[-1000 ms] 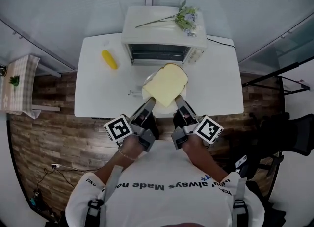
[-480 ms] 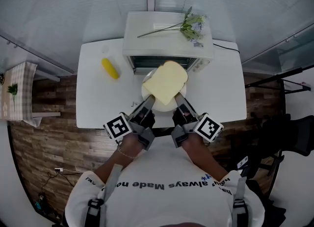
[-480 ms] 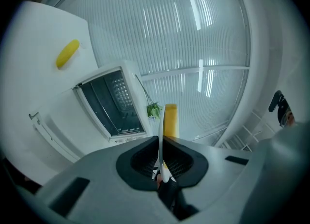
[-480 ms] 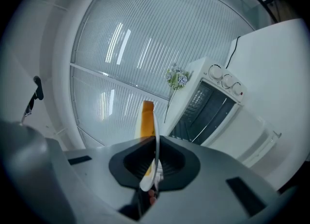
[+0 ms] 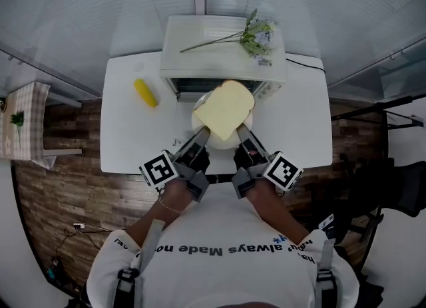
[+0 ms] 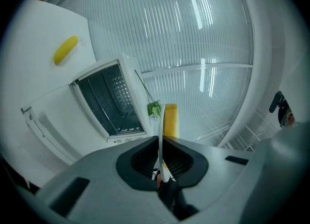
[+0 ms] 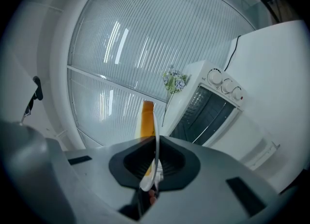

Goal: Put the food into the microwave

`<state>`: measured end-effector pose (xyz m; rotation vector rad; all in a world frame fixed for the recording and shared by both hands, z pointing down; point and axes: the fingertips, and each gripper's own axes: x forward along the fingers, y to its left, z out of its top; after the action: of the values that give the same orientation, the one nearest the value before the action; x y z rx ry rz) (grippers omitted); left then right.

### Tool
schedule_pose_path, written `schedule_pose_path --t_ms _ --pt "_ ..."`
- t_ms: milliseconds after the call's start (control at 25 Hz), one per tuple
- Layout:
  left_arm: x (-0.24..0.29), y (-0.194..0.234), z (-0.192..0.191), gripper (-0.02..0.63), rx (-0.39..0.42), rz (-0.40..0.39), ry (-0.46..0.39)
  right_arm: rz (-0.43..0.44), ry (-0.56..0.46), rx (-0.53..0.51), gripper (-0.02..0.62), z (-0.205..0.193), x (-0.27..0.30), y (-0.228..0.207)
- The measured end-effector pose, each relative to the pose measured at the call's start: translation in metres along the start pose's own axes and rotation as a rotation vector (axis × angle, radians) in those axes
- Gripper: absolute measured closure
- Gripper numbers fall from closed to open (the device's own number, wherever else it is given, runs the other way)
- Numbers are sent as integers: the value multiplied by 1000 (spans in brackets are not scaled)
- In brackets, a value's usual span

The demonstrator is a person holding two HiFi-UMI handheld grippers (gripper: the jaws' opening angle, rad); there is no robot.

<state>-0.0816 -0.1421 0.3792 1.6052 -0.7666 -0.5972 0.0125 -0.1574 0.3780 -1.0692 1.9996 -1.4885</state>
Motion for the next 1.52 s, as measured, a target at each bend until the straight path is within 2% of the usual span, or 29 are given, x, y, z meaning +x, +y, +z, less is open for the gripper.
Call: schedule_pose_path --t_ms 240,400,560,640,720,920,1040,1360,1520 --pt "25 -10 -16 581 -7 -15 -9 -4 6 -3 571 27 -12 -7" --pt "36 -5 -23 581 34 22 2 1 8 -15 571 43 -18 -11" --pt "43 -6 -27 581 47 23 1 2 11 -11 571 50 -21 -14" --pt "47 -9 -29 581 24 3 -9 2 13 -8 571 52 -21 -17" --pt "48 -10 -29 582 9 3 -17 3 16 -4 571 52 -20 -18" --pt "43 8 -29 581 28 61 -12 -13 35 10 571 46 -18 -29" --pt "44 9 -30 582 -24 39 -26 -26 47 22 571 41 -16 -36" --pt "35 42 -30 583 -28 99 -13 -44 70 34 571 25 -8 -54" --pt "37 48 -30 583 -52 86 -10 -73 77 45 571 18 -7 -67"
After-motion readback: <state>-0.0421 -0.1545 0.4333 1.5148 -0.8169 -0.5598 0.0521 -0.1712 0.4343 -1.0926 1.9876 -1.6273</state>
